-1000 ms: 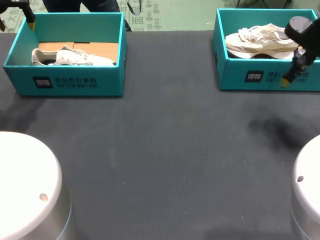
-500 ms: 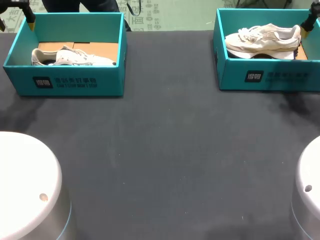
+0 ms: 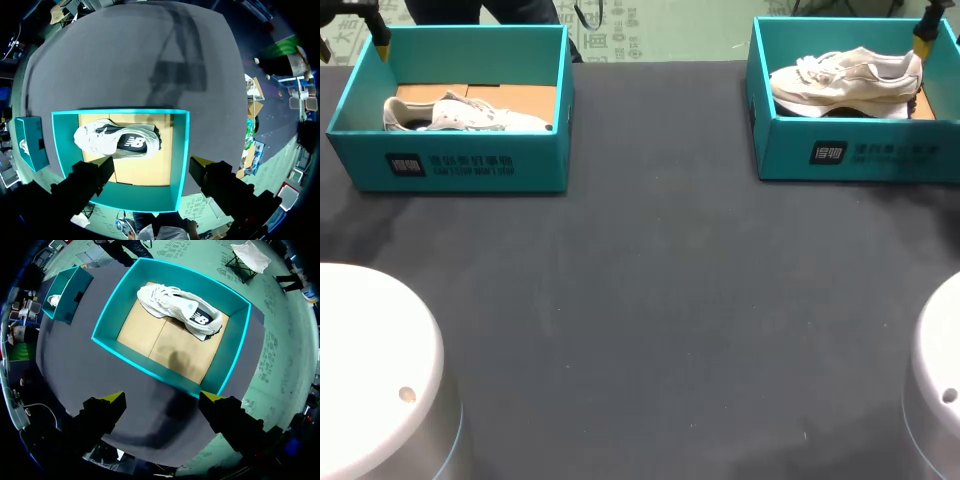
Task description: Take the shoe out of the shoebox, open the shoe tongue, remove and reinsert the insole, then place the shoe into the shoebox
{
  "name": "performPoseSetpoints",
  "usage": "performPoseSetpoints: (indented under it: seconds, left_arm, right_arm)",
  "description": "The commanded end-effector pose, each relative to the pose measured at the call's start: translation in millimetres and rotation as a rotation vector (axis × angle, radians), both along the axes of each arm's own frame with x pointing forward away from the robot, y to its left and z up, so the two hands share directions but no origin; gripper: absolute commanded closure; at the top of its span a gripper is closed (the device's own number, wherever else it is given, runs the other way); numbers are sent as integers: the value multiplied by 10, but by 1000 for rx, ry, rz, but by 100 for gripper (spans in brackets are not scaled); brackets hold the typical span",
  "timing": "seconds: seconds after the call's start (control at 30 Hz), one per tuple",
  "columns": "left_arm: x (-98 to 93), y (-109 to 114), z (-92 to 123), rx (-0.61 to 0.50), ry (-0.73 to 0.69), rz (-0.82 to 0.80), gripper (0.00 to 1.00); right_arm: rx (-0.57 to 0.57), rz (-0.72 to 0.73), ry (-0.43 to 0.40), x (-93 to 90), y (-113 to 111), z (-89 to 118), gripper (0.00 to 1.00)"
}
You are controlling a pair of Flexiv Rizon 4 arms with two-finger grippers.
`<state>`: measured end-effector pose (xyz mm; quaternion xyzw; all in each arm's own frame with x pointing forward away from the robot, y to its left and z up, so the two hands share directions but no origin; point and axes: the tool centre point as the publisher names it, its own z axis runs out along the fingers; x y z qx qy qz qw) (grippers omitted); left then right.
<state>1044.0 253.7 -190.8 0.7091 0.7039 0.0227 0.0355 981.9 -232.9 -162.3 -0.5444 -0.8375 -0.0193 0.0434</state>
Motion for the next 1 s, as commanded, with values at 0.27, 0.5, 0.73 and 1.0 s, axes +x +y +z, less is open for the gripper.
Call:
performPoseSetpoints:
  seconds: [0.27,0.5,0.73,1.0]
  left_arm:
    - [-11,3,2,2,-2,-1,0]
    - [-11,3,2,2,-2,-1,0]
    - [-11,3,2,2,-2,-1,0]
    - [-11,3,2,2,-2,-1,0]
  right_arm:
    - [-124,-74,-185,623,145,-28,0]
    - [-238,-167,-157,780,163,-176,0]
    - [-238,-167,-157,780,163,-176,0]
    - [-240,-199,-148,894,173,-266,0]
